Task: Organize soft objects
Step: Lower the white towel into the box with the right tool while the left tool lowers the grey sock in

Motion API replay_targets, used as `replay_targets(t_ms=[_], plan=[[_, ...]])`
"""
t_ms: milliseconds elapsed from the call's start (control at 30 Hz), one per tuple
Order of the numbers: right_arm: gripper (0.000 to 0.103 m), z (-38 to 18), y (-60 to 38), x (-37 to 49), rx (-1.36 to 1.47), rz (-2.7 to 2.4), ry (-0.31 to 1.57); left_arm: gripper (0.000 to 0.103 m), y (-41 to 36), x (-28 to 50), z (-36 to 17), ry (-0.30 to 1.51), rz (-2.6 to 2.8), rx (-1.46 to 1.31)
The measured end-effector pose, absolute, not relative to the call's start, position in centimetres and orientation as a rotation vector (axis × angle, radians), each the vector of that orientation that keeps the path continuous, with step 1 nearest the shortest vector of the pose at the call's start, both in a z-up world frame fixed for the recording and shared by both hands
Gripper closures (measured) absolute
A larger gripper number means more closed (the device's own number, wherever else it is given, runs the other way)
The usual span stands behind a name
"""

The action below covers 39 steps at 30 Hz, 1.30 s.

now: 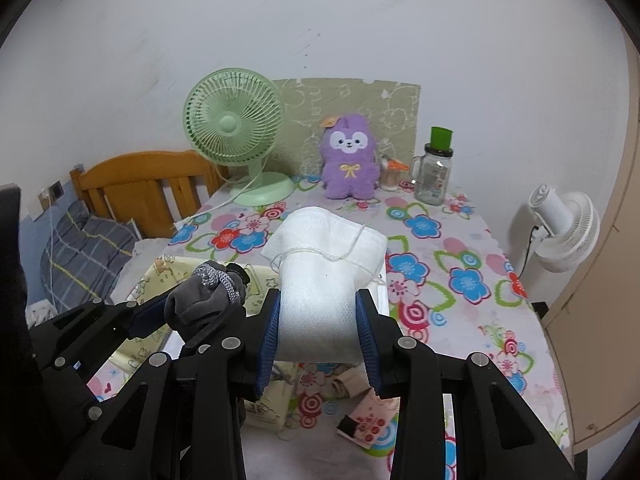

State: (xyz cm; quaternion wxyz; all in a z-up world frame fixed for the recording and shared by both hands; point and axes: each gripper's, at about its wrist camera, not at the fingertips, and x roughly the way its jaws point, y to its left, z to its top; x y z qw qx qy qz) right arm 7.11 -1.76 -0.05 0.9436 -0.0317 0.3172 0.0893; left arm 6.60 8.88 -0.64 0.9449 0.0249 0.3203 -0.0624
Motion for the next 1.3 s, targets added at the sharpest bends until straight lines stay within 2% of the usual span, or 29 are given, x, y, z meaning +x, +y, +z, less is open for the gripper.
replay_targets(t_ms=[967,1033,1100,1300], plan=[[0.063,-4.8,4.8,10.7,-0.153,0.331,0.761,0.063,14.8,9.3,-6.0,0.812,-0.024,0.035],[0.063,-5.1,5.2,10.9,-0.158,0.341,0.764,0.059,15.2,9.3,-6.3,0.820,-0.022,0.024],[0.063,-5.2,5.6,11.0,-0.165,0.345,0.761,0.036,15.5,9.4,-6.4,0.824,-0.019,0.015],[0.059,-5.5,6.0,11.4,-0.137,0.371,0.771,0.025,15.9,9.1,-6.0,0.802,-0.017,-0.003]])
